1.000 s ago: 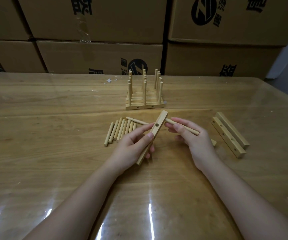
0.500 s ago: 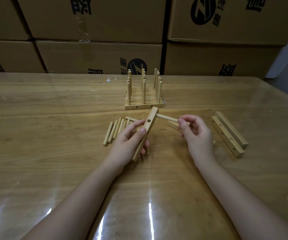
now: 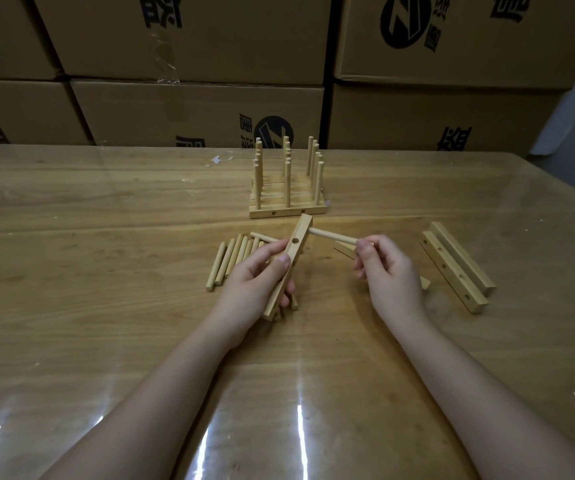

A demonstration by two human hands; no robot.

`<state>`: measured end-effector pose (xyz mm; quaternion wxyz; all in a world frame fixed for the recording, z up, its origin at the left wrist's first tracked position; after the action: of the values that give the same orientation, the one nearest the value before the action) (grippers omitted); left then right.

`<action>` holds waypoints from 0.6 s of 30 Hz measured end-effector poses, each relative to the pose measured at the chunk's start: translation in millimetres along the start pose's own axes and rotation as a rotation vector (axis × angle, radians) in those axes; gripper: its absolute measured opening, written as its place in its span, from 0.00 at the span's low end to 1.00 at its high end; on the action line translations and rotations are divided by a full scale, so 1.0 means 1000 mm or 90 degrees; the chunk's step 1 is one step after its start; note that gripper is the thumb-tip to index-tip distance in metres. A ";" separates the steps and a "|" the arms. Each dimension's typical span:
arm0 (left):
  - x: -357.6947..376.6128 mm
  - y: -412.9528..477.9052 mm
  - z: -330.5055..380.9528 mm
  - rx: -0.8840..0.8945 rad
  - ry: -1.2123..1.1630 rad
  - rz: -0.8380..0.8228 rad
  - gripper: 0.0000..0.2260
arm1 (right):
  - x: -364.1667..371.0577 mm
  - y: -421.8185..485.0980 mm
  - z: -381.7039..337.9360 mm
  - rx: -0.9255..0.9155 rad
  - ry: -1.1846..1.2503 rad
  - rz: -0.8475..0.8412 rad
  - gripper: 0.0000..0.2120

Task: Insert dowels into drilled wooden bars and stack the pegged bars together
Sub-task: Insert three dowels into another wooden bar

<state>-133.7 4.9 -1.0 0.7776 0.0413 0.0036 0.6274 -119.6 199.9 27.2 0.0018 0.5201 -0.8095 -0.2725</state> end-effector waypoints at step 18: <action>0.000 0.000 0.000 -0.006 0.001 -0.002 0.11 | 0.000 -0.002 0.001 0.029 -0.013 -0.022 0.18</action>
<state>-134.0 5.0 -0.7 0.7786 0.0374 0.0010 0.6264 -118.1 199.3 25.5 -0.0227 0.5312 -0.8063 -0.2592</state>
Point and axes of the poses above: each hand's wrist, its own y-axis towards the middle knuckle, its own x-axis out of the palm, z = x × y, the point moved 10 cm from there along y, towards the middle knuckle, and after that the axes turned 4 degrees about z, right-handed, at the moved point
